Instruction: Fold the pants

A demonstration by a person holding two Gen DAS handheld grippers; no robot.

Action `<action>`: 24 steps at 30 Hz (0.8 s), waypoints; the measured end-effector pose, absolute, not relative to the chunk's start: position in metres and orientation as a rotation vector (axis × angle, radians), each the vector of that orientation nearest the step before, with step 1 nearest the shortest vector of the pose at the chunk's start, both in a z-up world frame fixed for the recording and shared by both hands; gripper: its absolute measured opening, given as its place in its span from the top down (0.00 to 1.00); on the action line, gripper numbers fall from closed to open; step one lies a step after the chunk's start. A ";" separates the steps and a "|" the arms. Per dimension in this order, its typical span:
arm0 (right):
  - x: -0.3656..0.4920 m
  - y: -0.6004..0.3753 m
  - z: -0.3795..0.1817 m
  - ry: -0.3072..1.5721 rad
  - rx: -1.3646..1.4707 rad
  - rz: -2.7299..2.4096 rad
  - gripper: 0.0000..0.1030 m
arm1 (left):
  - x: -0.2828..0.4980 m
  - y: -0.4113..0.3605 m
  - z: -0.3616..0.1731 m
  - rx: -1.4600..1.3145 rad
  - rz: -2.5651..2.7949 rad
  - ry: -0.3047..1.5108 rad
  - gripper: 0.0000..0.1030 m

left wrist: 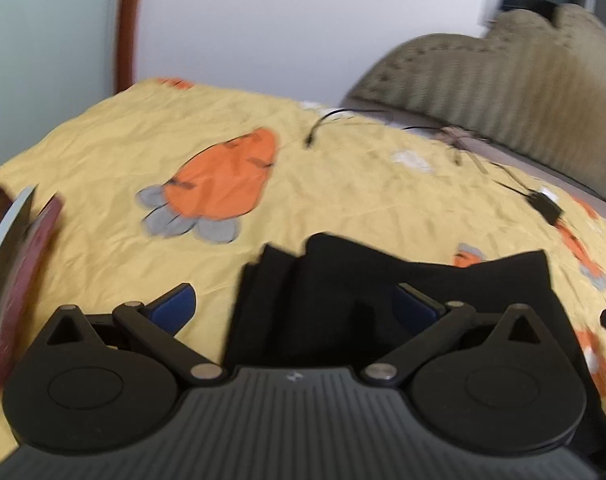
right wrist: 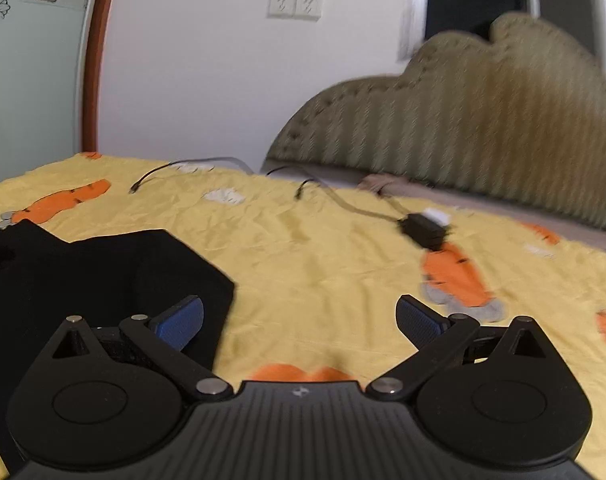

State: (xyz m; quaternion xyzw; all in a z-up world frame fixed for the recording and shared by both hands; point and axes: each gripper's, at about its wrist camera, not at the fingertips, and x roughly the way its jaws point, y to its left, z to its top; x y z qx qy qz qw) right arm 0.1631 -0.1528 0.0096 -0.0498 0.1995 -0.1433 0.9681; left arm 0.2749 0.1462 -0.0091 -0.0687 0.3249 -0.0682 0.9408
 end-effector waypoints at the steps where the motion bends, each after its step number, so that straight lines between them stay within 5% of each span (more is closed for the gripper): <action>1: 0.156 -0.154 0.010 0.382 -0.089 -0.296 0.00 | 0.278 0.143 -0.011 -0.119 -0.149 0.668 0.00; 11: 0.139 -0.163 -0.002 0.320 -0.004 -0.302 0.00 | 0.267 0.146 -0.015 -0.114 -0.322 0.572 0.00; 24: 0.139 -0.160 -0.008 0.330 -0.013 -0.292 0.00 | 0.284 0.129 -0.024 -0.082 -0.472 0.696 0.00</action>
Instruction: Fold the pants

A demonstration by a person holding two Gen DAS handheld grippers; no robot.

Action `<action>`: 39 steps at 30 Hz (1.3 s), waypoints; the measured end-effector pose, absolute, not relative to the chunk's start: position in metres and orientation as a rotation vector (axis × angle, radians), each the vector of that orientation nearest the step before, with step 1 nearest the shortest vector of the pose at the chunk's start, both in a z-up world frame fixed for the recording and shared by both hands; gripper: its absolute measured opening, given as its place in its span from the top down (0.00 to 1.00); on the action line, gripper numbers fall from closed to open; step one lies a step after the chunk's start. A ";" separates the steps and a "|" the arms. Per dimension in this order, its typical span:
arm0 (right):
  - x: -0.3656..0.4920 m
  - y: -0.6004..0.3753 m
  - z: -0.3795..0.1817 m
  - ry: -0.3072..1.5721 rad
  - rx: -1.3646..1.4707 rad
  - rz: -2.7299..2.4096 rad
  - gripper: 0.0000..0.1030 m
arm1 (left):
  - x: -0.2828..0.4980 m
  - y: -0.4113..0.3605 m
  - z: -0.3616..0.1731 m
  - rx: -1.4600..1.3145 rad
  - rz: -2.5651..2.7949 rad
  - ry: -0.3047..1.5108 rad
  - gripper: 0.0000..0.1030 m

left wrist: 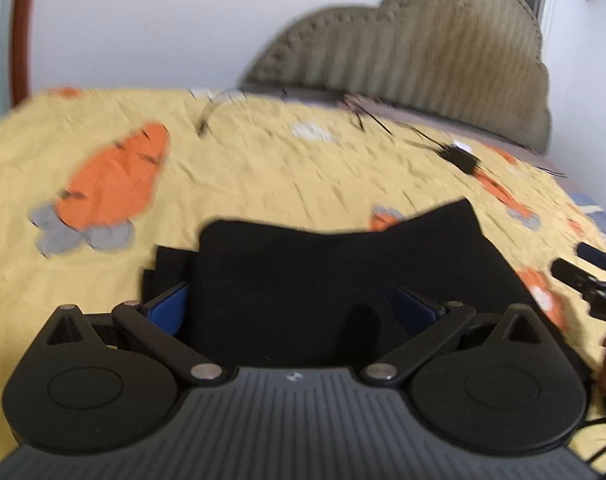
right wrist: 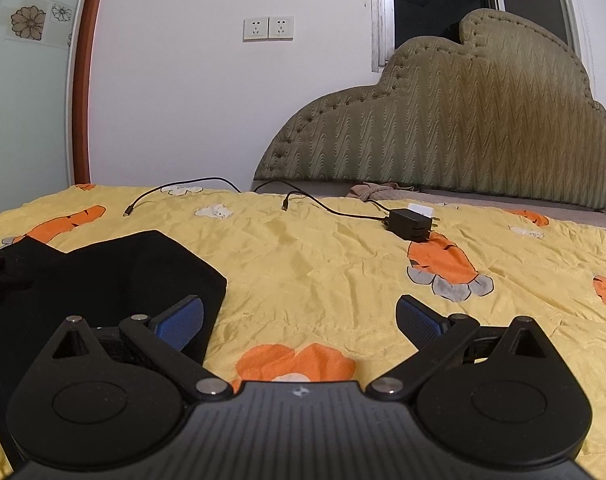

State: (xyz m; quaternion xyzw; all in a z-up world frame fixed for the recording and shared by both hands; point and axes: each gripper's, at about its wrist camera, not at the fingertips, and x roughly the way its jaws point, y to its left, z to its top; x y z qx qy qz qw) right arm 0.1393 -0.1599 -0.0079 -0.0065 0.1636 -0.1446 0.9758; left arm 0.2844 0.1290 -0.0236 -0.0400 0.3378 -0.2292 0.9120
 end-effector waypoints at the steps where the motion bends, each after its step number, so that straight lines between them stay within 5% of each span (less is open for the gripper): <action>1: 0.139 -0.160 -0.008 0.327 -0.010 -0.293 0.00 | 0.285 0.130 -0.023 -0.090 -0.473 0.695 0.00; 4: 0.138 -0.162 -0.008 0.322 0.000 -0.295 0.00 | 0.288 0.136 -0.022 -0.129 -0.470 0.704 0.03; 10: 0.137 -0.160 -0.008 0.311 -0.014 -0.297 0.00 | 0.286 0.140 -0.016 -0.131 -0.434 0.699 0.30; 13: 0.136 -0.158 -0.008 0.302 -0.023 -0.298 0.00 | 0.288 0.137 -0.017 -0.092 -0.385 0.707 0.53; 15: 0.135 -0.158 -0.007 0.300 -0.022 -0.300 0.00 | 0.289 0.143 -0.016 -0.115 -0.351 0.701 0.79; 18: 0.135 -0.160 -0.007 0.298 -0.010 -0.304 0.00 | 0.295 0.163 -0.020 -0.242 -0.349 0.725 0.88; 29: 0.134 -0.161 -0.006 0.296 -0.003 -0.303 0.00 | 0.282 0.175 -0.025 -0.270 -0.222 0.683 0.93; 39: 0.133 -0.164 -0.006 0.290 0.018 -0.302 0.00 | 0.261 0.122 0.029 -0.090 -0.291 0.569 0.93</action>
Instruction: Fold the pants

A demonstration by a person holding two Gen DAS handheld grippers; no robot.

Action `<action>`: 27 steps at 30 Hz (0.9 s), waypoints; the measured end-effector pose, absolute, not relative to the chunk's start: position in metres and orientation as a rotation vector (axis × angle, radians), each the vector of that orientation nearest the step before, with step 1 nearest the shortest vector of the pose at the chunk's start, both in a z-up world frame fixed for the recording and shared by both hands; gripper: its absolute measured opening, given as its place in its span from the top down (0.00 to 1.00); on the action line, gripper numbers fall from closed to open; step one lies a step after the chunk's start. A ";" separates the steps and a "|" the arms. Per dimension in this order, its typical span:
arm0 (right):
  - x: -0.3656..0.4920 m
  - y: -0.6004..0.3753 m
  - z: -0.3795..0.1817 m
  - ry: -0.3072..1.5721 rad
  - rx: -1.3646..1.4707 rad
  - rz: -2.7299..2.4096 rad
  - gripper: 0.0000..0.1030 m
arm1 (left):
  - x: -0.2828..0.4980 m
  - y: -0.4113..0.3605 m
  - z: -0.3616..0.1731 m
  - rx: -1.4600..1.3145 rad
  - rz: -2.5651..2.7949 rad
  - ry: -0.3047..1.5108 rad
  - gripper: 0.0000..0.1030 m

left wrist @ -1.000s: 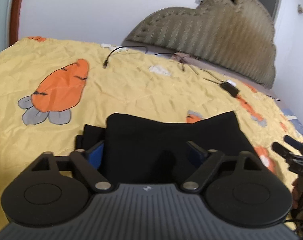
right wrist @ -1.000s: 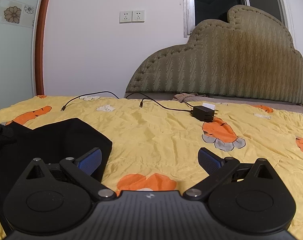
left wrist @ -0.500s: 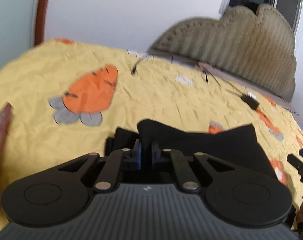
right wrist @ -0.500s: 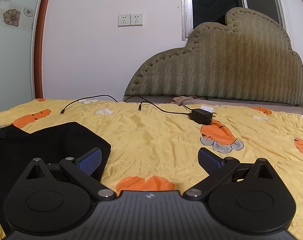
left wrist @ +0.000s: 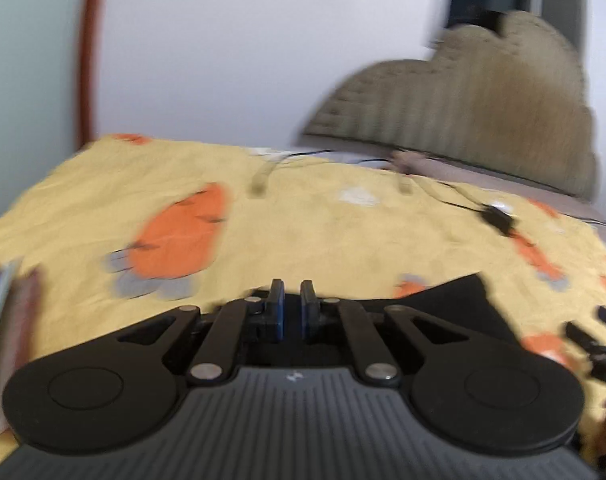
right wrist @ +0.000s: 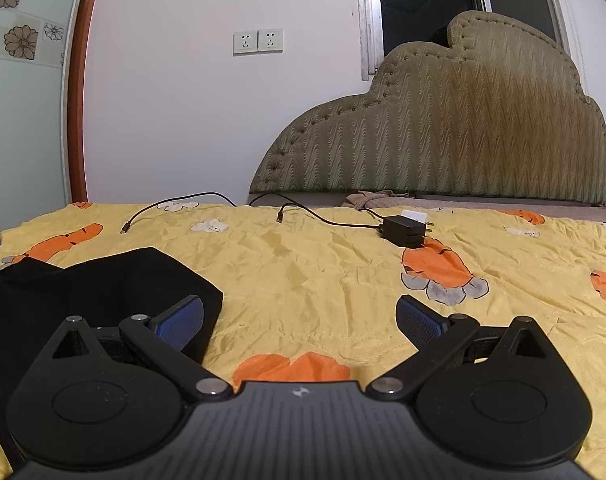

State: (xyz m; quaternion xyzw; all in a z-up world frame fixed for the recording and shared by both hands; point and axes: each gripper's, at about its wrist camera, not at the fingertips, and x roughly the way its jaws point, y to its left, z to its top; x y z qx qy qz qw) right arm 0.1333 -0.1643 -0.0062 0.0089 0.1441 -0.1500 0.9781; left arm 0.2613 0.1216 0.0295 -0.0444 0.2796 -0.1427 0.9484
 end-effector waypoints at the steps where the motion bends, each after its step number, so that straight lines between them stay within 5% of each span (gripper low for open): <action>1: 0.133 -0.164 -0.006 0.290 0.018 -0.303 0.00 | 0.268 0.110 0.028 -0.073 -0.326 0.594 0.93; 9: 0.133 -0.165 -0.006 0.285 0.017 -0.291 0.00 | 0.315 0.125 -0.035 -0.218 -0.271 0.692 0.95; 14: 0.134 -0.169 -0.007 0.298 0.040 -0.289 0.00 | 0.296 0.131 -0.016 -0.183 -0.231 0.676 0.96; 16: 0.134 -0.169 -0.007 0.295 0.042 -0.291 0.00 | 0.280 0.121 -0.004 -0.102 -0.204 0.652 0.71; 17: 0.134 -0.169 -0.007 0.297 0.040 -0.291 0.00 | 0.272 0.119 0.001 -0.089 -0.199 0.636 0.36; 18: 0.135 -0.168 -0.007 0.301 0.037 -0.290 0.00 | 0.261 0.117 0.007 -0.085 -0.188 0.605 0.16; 27: 0.135 -0.178 -0.008 0.317 0.095 -0.307 0.00 | 0.209 0.159 0.013 -0.162 -0.163 0.638 0.04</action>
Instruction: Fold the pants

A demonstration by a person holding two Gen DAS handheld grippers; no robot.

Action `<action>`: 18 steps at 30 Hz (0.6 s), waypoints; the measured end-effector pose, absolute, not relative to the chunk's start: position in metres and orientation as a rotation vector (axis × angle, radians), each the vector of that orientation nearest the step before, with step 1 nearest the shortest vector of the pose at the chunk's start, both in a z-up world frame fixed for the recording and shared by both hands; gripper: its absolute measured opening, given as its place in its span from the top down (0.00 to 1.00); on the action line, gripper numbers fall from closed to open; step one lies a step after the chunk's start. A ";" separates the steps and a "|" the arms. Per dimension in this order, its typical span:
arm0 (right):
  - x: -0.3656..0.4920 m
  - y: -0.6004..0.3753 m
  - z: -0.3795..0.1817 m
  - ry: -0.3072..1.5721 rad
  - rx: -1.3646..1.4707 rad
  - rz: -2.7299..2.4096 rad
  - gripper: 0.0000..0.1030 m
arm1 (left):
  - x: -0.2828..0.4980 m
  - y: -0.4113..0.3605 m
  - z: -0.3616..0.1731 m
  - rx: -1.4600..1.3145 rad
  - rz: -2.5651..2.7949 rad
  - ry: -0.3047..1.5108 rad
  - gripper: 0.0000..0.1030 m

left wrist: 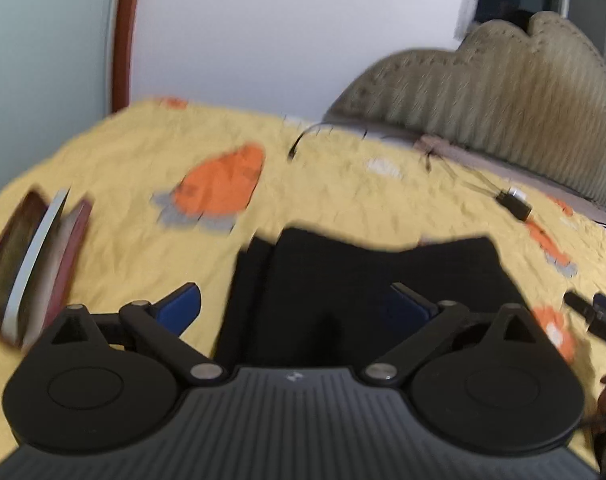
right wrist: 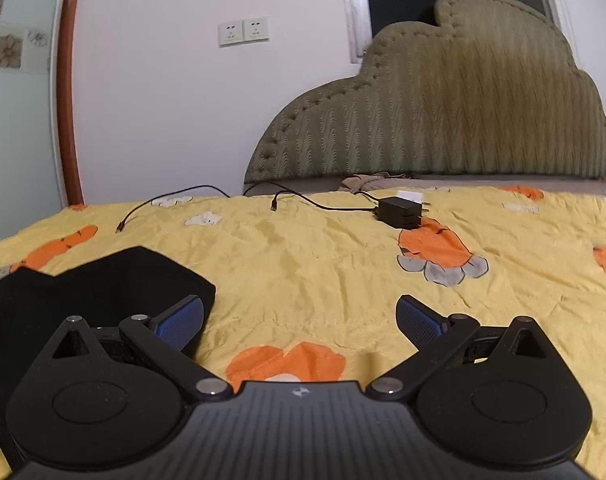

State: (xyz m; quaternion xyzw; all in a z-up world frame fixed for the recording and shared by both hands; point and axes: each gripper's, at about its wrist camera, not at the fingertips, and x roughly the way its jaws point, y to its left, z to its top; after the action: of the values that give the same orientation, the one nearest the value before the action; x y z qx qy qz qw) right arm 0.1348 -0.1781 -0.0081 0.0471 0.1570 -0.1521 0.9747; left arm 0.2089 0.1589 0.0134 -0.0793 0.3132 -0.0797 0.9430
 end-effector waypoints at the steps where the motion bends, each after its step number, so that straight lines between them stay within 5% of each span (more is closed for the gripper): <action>1: 0.134 -0.178 -0.008 0.316 0.097 -0.305 0.00 | 0.206 0.165 0.011 -0.191 -0.173 0.642 0.05; 18: 0.083 -0.133 0.024 0.437 0.131 -0.110 0.00 | 0.178 0.132 0.022 0.013 0.035 0.709 0.00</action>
State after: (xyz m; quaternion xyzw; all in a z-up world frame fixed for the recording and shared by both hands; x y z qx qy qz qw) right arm 0.0828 -0.1325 0.0244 0.0651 0.2165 -0.0547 0.9726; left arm 0.1782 0.1316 0.0217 0.0065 0.3470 0.0171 0.9377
